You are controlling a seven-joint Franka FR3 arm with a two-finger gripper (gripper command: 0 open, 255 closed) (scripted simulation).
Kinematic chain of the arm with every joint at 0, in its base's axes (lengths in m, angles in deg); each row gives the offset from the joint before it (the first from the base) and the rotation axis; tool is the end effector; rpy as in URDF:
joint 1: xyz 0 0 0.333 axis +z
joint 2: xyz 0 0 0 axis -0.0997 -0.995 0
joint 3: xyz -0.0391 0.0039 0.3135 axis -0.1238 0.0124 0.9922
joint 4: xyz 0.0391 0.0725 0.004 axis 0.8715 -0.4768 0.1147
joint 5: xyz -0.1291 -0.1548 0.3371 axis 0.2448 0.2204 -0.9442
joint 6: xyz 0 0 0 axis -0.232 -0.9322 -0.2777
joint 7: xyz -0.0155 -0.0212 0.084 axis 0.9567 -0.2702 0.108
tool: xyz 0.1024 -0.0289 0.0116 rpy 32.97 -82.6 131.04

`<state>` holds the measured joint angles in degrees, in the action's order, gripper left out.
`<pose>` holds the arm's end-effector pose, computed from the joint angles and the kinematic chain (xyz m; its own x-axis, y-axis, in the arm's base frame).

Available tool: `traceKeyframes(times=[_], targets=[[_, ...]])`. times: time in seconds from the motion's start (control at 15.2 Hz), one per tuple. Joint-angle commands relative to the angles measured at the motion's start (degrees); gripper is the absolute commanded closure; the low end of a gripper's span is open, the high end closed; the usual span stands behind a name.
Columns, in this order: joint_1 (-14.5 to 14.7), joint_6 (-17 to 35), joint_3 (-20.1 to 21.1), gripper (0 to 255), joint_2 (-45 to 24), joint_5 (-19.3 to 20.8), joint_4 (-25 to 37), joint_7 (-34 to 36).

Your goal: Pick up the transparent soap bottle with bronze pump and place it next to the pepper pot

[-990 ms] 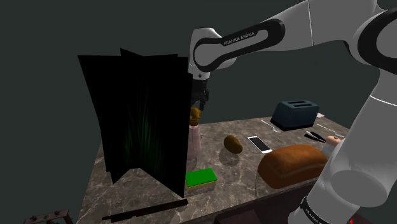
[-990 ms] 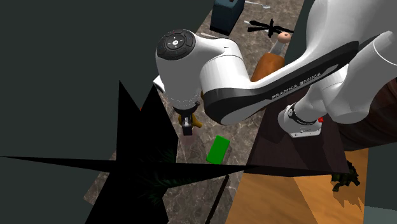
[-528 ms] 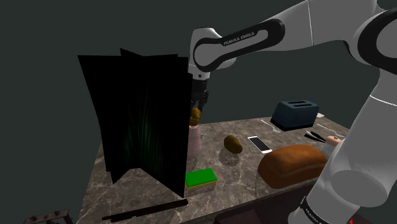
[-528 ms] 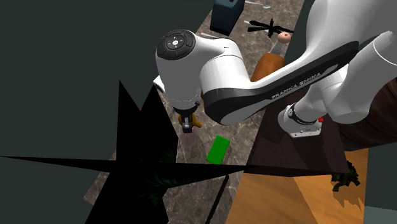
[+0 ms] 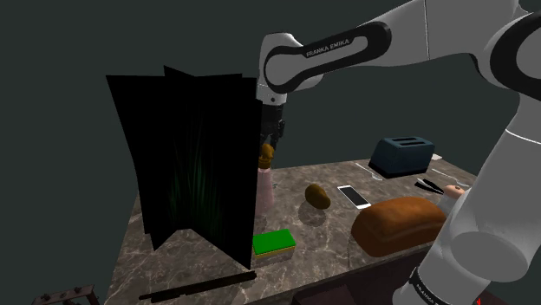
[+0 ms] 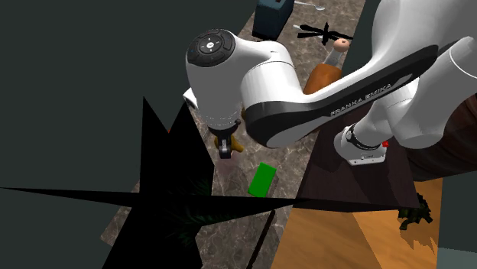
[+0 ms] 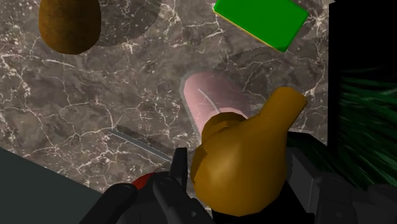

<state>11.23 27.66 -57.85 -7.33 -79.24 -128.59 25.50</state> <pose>0.5378 0.1442 0.4647 0.9875 0.1576 -0.0013 0.1575 -0.9872 -0.0228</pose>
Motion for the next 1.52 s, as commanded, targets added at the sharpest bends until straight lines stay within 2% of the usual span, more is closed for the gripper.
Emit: traceKeyframes(times=[0.0, 1.45], targets=[[-0.03, -1.46, -0.03, 255, 0.2, -0.02, 1.29, -0.04], [-0.09, -18.36, -0.09, 255, 0.71, -0.01, 17.68, 0.25]])
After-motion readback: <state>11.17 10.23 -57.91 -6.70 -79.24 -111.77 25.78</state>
